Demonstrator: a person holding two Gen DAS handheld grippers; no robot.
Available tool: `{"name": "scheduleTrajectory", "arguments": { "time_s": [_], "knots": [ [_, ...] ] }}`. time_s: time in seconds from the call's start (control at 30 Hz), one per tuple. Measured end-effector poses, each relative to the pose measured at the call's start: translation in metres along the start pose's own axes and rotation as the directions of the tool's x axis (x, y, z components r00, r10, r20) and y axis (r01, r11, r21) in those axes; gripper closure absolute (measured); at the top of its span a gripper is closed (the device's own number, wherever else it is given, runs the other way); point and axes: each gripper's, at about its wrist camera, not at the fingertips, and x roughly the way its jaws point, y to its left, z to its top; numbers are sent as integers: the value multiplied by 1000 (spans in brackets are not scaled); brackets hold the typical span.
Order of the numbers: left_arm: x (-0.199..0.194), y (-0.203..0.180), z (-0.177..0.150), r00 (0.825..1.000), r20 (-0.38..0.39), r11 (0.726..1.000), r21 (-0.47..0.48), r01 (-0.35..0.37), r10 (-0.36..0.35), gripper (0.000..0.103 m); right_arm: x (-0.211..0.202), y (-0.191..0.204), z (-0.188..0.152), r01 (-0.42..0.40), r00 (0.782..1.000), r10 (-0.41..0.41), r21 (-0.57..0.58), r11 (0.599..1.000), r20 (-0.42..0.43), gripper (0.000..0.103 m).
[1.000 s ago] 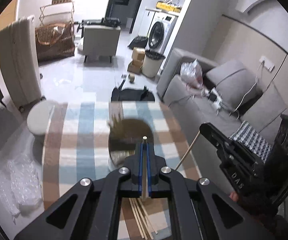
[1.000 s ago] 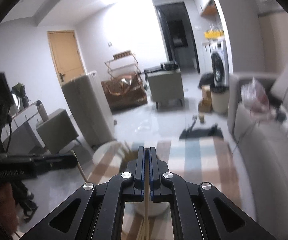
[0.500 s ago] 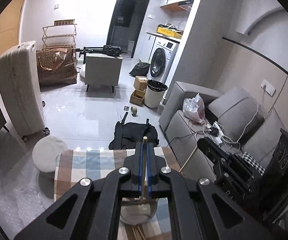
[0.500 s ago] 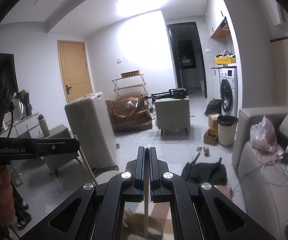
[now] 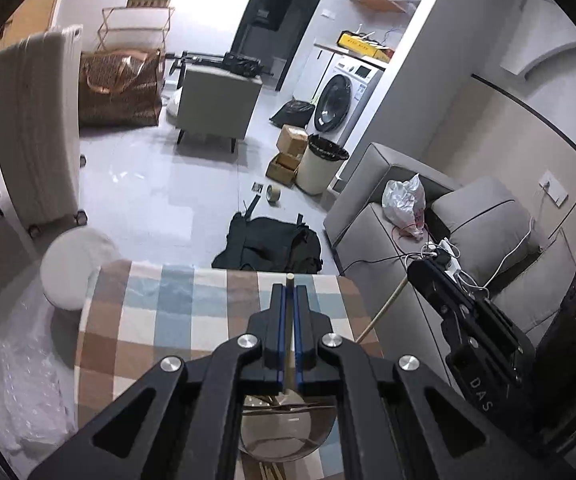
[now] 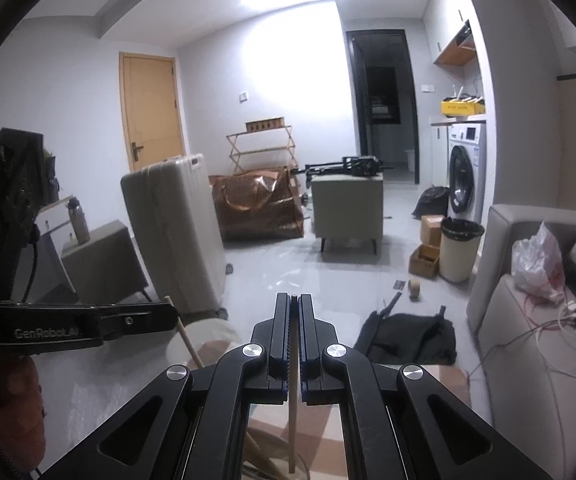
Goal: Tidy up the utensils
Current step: 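Lift both held chopsticks up and over the utensil holder, then open both tools to drop the chopsticks into the holder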
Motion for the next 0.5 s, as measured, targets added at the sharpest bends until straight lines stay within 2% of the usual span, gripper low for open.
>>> {"name": "scheduleTrajectory", "arguments": {
  "time_s": [0.23,0.33,0.43,0.5],
  "knots": [
    [1,1,-6,1000,-24,1000,-7,3,-3,103,13,9,-17,-26,998,23,-52,998,-56,100],
    [3,3,-11,999,-44,1000,-13,23,-23,103,22,13,-24,-68,992,63,-51,996,-107,99],
    [11,8,-17,994,-101,999,-30,36,-39,103,29,13,-34,-89,984,82,-40,995,-158,97],
    [15,14,-21,988,-145,997,-61,40,-49,100,29,8,-41,-90,981,85,-20,996,-176,86]
  ]
}}
